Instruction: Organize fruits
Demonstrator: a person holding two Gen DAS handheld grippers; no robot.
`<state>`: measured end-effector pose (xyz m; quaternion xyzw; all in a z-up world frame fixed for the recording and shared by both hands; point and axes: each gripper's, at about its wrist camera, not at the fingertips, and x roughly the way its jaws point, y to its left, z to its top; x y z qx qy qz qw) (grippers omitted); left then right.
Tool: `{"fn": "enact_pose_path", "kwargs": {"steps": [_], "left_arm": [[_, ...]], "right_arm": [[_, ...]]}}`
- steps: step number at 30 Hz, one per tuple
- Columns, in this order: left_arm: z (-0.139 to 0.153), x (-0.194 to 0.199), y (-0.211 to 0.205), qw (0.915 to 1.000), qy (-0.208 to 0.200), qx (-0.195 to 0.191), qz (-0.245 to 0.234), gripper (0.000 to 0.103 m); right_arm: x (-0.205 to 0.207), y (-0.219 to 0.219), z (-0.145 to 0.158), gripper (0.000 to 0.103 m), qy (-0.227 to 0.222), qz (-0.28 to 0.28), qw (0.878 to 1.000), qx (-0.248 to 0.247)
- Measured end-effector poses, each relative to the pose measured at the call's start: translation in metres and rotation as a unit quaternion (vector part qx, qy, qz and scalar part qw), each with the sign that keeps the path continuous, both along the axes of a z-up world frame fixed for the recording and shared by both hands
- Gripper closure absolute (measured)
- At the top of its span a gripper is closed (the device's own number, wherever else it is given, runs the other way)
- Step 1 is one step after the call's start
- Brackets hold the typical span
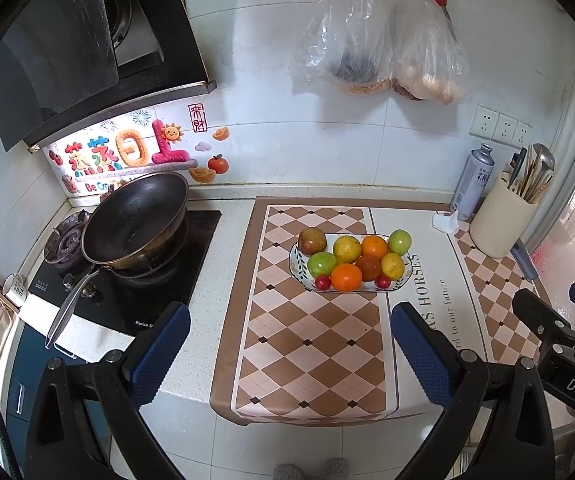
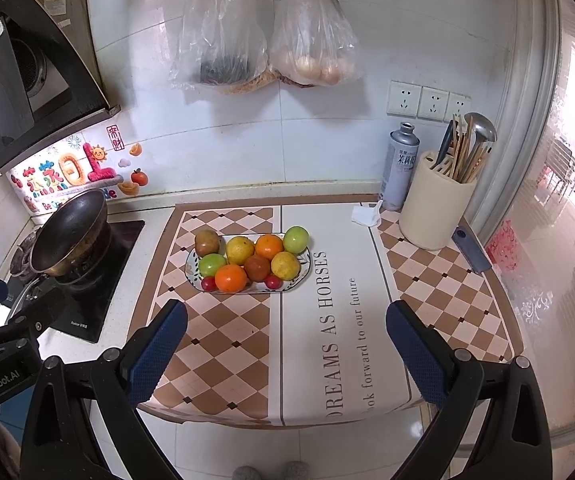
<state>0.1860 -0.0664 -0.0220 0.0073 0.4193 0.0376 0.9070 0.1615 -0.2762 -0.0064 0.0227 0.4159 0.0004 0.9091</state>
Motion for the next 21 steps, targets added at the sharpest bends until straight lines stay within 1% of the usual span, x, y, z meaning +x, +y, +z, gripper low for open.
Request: {"fn": "enact_pose_path", "kwargs": {"steps": [18,21], "left_arm": [[0.0001,-0.0012,-0.0009,1.0000,-0.001,0.000,-0.001,0.000],[0.0013,-0.0010,-0.0019,1.0000,-0.006,0.002,-0.002,0.000]], "right_arm": [[-0.0045,-0.0043,-0.0004,0.001,0.000,-0.004,1.000,0.001],[-0.0049,-0.0053,-0.0004,0.001,0.000,-0.003,1.000,0.001]]}}
